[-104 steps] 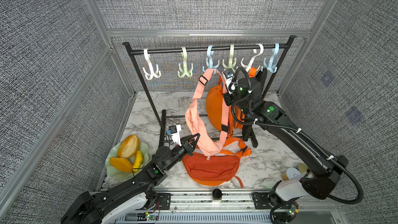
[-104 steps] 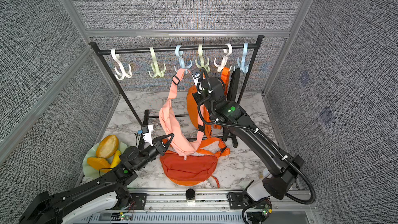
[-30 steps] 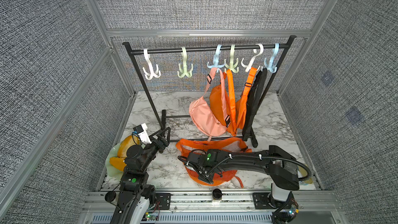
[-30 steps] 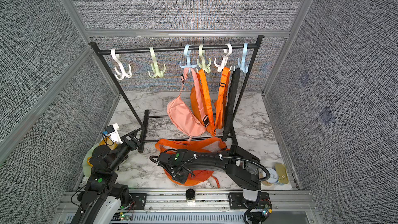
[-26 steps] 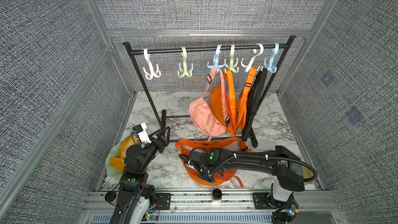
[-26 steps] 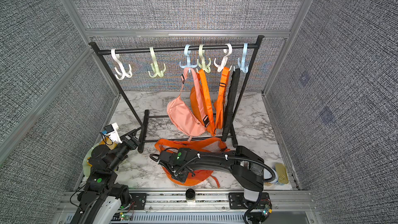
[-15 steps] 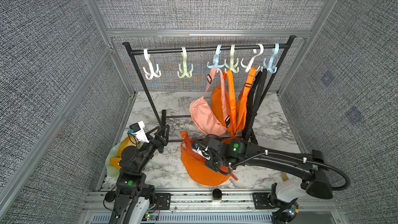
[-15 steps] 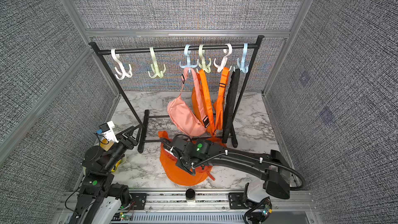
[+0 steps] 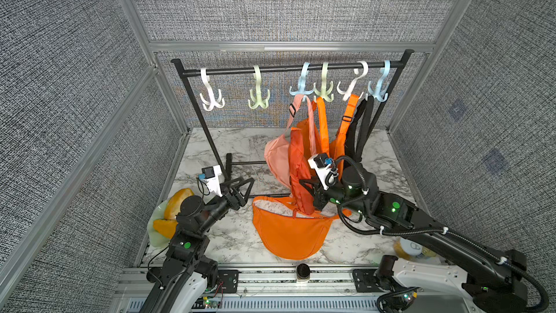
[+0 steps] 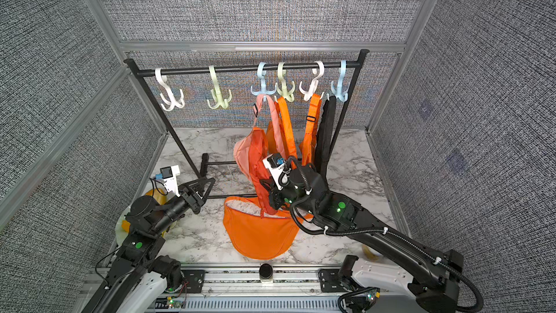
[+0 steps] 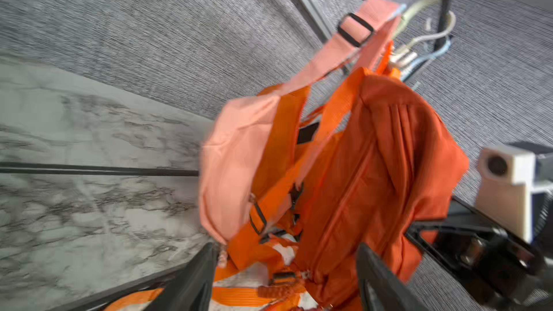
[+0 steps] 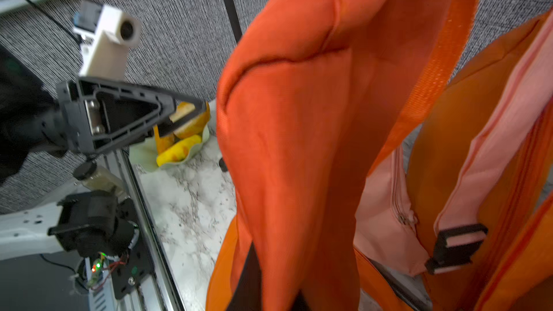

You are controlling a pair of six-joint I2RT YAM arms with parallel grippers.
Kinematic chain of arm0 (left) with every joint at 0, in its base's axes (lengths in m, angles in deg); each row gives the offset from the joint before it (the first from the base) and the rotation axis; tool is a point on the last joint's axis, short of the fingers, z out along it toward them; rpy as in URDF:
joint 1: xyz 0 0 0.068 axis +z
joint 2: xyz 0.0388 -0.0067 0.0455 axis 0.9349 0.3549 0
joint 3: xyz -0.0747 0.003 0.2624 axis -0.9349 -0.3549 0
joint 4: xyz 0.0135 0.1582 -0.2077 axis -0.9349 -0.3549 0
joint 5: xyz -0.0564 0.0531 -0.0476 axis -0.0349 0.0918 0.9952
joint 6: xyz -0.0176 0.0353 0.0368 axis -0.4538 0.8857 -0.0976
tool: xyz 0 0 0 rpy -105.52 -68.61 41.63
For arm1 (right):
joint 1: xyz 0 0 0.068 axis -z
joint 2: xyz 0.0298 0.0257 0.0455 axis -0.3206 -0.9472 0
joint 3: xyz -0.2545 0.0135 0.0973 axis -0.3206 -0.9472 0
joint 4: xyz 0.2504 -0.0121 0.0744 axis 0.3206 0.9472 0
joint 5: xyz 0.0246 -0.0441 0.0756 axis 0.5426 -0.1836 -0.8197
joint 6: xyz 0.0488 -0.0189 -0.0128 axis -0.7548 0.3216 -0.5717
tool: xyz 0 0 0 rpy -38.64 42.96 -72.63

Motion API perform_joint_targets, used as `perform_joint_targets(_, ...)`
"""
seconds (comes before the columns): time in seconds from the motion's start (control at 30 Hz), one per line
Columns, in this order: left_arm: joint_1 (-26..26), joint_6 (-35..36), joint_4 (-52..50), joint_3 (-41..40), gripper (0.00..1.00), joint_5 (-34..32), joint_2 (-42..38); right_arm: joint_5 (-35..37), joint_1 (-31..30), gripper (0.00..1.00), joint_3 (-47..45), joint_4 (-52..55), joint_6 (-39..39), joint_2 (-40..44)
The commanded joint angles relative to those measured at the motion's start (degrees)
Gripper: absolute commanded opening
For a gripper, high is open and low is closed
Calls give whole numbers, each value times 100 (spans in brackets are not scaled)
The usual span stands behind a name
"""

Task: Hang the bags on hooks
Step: Pick up the bag from the bag.

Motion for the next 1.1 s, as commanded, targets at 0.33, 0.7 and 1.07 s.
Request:
perform_joint_targets(0.33,-2389,1037,797,742,74,-839,1321,-202,95,2,133,-953,-438,-123)
perform_joint_targets(0.7,-3176,1469,905,1317,74,-1460,2324,-373,95,2,-131,-1316,-740,-54)
perform_joint_targets(1.07,-3261,1755,658,1779,70,-2373,2795,-351,33,2,-533,-1798,-1033,-20)
